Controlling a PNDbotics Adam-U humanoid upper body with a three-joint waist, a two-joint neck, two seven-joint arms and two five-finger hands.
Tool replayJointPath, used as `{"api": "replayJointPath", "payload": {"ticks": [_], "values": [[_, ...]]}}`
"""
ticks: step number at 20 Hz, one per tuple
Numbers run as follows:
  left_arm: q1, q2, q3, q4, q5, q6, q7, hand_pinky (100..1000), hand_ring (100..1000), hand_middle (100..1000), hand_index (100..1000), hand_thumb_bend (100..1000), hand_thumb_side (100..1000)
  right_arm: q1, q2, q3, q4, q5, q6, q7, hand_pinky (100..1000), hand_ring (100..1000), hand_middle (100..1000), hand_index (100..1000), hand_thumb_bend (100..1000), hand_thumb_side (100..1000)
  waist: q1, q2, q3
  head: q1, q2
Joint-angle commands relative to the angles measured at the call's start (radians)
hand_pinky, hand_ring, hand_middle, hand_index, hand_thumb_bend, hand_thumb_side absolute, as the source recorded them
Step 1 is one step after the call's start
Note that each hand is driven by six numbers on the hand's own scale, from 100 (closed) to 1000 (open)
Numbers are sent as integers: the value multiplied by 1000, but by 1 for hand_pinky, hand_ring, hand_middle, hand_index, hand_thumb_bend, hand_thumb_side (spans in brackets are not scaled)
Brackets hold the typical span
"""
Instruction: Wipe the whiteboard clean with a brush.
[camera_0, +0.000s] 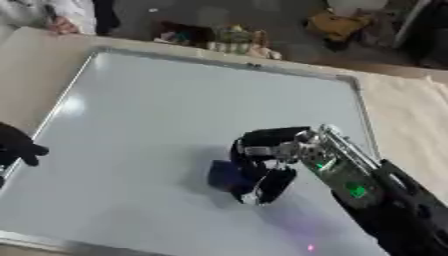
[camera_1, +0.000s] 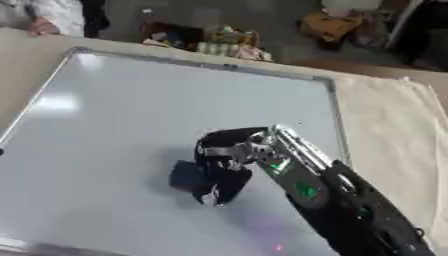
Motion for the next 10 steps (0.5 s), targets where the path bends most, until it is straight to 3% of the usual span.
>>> {"api": "replayJointPath", "payload": {"ticks": [1, 3, 4, 6, 9, 10], "values": [[-14, 3, -3, -12, -7, -3, -3, 576, 381, 457, 485, 100, 917, -16, -2, 4, 8, 21, -31, 1, 481, 589, 444, 345, 100, 292, 6, -13, 2, -4, -11], [-15, 2, -3, -12, -7, -3, -3, 576, 381, 457, 484, 100, 917, -16, -2, 11, 17, 28, -48, 1, 490, 652, 525, 286, 100, 297, 5, -11, 3, -5, -13], [-15, 2, -3, -12, -7, -2, -3, 576, 381, 457, 484, 100, 916, -16, -1, 12, 19, 30, -54, 1, 488, 677, 564, 201, 100, 320, 5, -10, 3, -5, -15], [-15, 2, -4, -11, -8, -1, -4, 576, 381, 457, 484, 100, 915, -17, -1, 7, 16, 30, -56, 1, 481, 698, 610, 156, 100, 387, 5, -9, 3, -3, -17], [-16, 2, -3, -12, -8, -1, -4, 575, 381, 457, 484, 100, 914, -19, -7, 1, -5, 39, -52, -7, 480, 728, 651, 117, 107, 419, 4, -8, 4, -1, -20], [-16, 2, -3, -12, -8, -1, -4, 575, 381, 457, 484, 100, 915, -18, -9, 1, -11, 41, -50, -12, 477, 735, 666, 100, 163, 415, 4, -8, 4, -1, -21]]}}
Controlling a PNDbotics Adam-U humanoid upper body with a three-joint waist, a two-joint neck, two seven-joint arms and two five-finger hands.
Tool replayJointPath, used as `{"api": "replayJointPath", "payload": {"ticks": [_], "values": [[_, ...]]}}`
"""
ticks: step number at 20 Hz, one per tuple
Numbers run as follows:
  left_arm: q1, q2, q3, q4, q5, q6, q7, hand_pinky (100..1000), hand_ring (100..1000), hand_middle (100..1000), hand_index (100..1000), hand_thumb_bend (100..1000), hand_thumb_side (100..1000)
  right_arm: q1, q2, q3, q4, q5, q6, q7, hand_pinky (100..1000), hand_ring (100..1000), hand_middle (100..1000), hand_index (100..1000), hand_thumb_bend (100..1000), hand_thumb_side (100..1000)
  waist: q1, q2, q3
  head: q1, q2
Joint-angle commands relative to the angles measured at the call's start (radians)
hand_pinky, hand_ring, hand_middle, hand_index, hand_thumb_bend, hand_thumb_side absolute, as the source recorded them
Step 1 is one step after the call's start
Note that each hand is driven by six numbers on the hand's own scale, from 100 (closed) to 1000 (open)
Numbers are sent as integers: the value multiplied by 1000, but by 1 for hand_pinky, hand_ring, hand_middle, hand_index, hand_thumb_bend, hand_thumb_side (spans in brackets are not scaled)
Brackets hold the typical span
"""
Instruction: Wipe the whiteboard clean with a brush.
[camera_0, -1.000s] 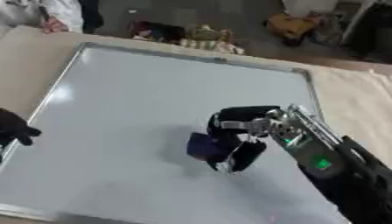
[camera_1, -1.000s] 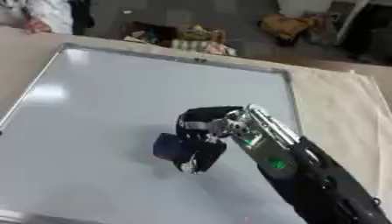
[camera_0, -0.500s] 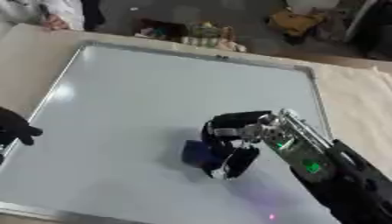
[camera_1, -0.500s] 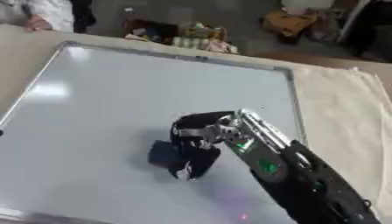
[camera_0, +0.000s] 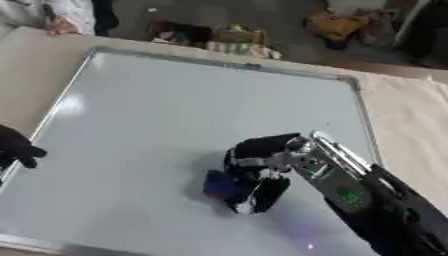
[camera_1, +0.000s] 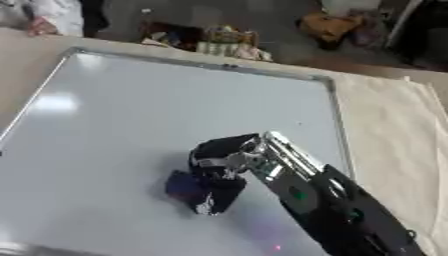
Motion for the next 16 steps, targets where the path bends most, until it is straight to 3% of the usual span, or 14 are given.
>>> {"api": "replayJointPath", "payload": {"ticks": [1, 3, 4, 8, 16], "values": [[-9, 2, -3, -11, -2, -1, -3, 575, 381, 457, 484, 100, 914, -12, -17, -8, -29, 11, 2, -12, 477, 741, 680, 100, 196, 414, 4, -13, 2, 3, -13], [-9, 2, -3, -11, -2, 0, -2, 575, 381, 457, 483, 100, 914, -11, -19, -6, -34, 12, 2, -14, 482, 758, 707, 100, 287, 418, 4, -13, 2, 3, -14], [-9, 2, -3, -11, -2, 0, -2, 575, 381, 457, 483, 100, 914, -11, -20, -5, -36, 12, 1, -14, 493, 773, 733, 100, 390, 423, 4, -13, 2, 3, -15], [-8, 2, -3, -11, -2, 2, 0, 575, 381, 457, 483, 100, 915, -10, -25, -8, -51, 2, -10, -6, 535, 813, 799, 100, 657, 392, 4, -15, 1, 7, -15], [-6, 3, -3, -10, -1, 4, 4, 575, 381, 457, 484, 100, 917, -10, -41, -35, -96, -32, -22, -1, 609, 866, 876, 100, 785, 406, 5, -20, -3, 11, -16]]}}
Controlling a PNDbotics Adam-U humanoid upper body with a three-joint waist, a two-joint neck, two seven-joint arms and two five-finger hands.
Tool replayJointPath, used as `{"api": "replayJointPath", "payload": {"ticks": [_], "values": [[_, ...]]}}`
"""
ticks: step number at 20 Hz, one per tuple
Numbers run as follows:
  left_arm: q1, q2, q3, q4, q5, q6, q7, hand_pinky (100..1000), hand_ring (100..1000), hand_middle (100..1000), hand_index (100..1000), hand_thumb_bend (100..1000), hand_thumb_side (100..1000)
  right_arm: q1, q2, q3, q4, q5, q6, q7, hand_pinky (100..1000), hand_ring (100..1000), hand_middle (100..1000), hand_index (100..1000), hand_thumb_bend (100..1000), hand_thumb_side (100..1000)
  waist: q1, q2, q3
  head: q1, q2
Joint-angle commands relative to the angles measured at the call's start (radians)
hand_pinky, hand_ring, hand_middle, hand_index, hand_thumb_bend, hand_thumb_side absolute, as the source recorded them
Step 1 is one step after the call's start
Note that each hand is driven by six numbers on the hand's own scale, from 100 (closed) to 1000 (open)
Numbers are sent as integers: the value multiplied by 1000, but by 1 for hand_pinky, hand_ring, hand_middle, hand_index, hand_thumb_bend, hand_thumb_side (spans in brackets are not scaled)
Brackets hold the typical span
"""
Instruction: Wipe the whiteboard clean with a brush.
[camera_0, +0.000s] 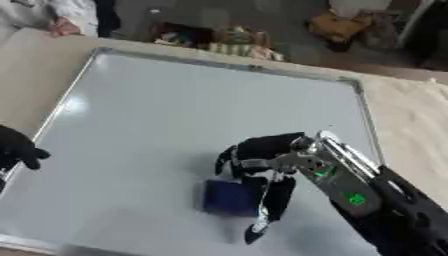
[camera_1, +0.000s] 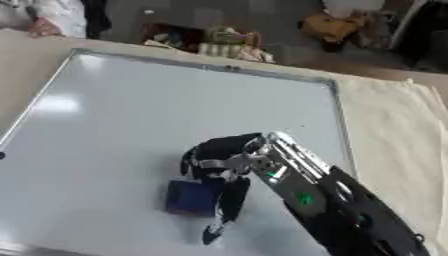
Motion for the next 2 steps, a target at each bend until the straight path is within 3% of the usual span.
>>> {"api": "replayJointPath", "payload": {"ticks": [1, 2], "values": [[-6, 3, -3, -10, 0, 2, 2, 574, 381, 457, 484, 100, 917, -10, -28, -33, -48, -25, 1, -9, 613, 869, 877, 100, 794, 414, 6, -23, -2, 4, -9], [-6, 3, -3, -11, 0, 2, 2, 574, 381, 457, 484, 100, 917, -10, -32, -41, -61, -31, 4, -16, 613, 867, 875, 100, 799, 423, 6, -23, -3, 5, -9]]}}
